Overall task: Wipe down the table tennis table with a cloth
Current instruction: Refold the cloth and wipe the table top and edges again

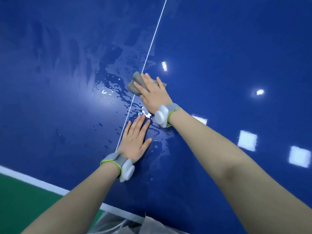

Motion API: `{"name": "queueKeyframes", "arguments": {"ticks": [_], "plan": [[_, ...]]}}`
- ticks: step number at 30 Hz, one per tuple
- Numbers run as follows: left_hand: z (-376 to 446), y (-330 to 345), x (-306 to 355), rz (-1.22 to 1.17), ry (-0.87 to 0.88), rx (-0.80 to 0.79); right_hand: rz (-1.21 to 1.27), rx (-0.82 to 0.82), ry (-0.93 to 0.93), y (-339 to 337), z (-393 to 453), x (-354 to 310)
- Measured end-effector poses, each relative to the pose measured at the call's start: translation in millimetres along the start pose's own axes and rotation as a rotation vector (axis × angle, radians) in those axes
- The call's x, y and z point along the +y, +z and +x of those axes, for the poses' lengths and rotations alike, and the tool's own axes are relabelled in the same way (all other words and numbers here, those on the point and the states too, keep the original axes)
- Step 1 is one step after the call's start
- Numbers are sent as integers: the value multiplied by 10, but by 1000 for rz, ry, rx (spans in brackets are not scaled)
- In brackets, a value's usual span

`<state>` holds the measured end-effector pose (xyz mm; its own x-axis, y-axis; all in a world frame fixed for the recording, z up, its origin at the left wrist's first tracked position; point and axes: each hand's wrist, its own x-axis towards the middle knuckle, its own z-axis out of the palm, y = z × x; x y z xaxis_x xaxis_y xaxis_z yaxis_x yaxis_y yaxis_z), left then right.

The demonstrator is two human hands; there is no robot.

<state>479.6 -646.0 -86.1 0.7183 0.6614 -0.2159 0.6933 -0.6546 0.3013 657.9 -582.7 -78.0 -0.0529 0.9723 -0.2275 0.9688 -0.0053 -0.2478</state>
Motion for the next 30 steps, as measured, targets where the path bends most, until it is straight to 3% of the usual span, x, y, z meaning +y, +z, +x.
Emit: {"name": "queueKeyframes", "arguments": {"ticks": [4, 9, 11, 18, 20, 24, 26, 28, 30], "plan": [[-1, -33, 15, -5, 3, -20, -18, -65, -224, -35, -77, 85], [0, -21, 20, -48, 14, -7, 103, 67, 199, -86, -64, 217], [1, -27, 35, -78, -8, -5, 87, 69, 226, -55, -118, 83], [-150, -15, 50, -80, -8, -69, 55, -51, -144, 140, -682, -69], [-279, -28, 4, -99, 14, -76, 83, -17, -57, 134, -806, 31], [-468, -31, -108, -94, 34, -122, 132, 126, 396, 193, -881, 27], [-538, -13, -156, -85, 37, -147, 147, 123, 509, 237, -879, -166], [-622, -21, -192, -83, 52, -161, 112, 104, 458, 311, -935, -423], [-700, -39, -239, -84, 85, -165, 116, 86, 291, 379, -1069, -663]]}}
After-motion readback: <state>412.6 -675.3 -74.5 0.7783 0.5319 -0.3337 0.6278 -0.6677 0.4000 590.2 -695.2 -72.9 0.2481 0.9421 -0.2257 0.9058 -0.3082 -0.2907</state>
